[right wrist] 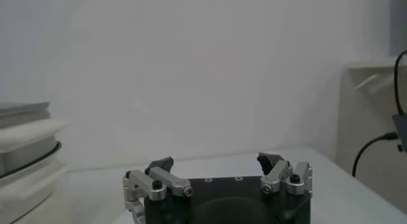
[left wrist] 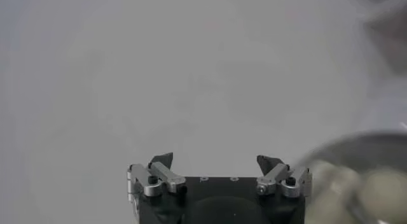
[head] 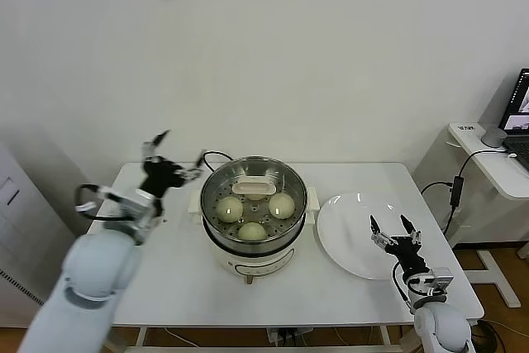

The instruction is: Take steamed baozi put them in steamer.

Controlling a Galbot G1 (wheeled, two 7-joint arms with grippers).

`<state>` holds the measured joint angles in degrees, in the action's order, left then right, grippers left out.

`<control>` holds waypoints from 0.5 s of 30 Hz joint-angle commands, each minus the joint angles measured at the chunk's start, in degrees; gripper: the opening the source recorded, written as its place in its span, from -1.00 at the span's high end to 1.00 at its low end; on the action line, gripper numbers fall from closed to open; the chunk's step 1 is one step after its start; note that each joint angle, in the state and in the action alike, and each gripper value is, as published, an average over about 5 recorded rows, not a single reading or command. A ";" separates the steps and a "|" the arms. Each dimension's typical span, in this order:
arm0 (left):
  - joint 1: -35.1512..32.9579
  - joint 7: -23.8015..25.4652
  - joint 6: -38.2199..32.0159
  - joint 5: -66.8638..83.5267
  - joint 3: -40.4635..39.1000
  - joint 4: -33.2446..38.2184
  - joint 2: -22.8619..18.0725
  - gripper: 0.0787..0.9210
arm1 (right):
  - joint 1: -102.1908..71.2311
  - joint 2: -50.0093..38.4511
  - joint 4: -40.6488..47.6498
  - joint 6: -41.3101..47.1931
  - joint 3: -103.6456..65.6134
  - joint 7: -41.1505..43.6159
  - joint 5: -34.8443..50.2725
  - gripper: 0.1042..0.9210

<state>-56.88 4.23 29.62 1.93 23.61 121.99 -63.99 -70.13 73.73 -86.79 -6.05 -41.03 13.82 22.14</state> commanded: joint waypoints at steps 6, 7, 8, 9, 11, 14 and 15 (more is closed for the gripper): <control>-12.36 0.14 -12.67 20.98 15.60 -24.98 2.47 -0.77 | -0.92 -0.26 -4.16 4.21 -0.32 -2.44 -2.83 -0.76; -12.33 0.43 -13.22 20.38 14.99 -25.58 2.16 -0.77 | -0.79 -0.23 -4.22 4.50 -0.37 -2.81 -2.78 -0.76; -12.24 0.61 -13.80 19.38 14.34 -26.15 1.76 -0.77 | -0.69 -0.22 -4.31 4.80 -0.40 -3.08 -2.77 -0.76; -12.02 0.63 -14.36 17.92 13.70 -26.72 1.14 -0.77 | -0.68 -0.28 -4.42 5.16 -0.36 -3.14 -2.75 -0.76; -11.52 0.49 -15.28 14.50 12.64 -27.74 -0.35 -0.77 | -0.72 -0.38 -4.62 5.84 -0.18 -3.20 -2.76 -0.76; -11.21 0.33 -15.65 11.91 11.51 -28.69 -2.40 -0.77 | -0.57 -0.36 -4.55 6.37 0.10 -3.65 -2.83 -0.76; -11.25 0.36 -15.27 12.25 11.23 -28.78 -2.81 -0.77 | -0.52 -0.35 -4.49 6.48 0.16 -3.81 -2.83 -0.76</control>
<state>-65.74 3.72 19.48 17.77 34.56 102.92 -63.46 -70.87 73.37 -90.05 -2.03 -41.01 11.65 20.10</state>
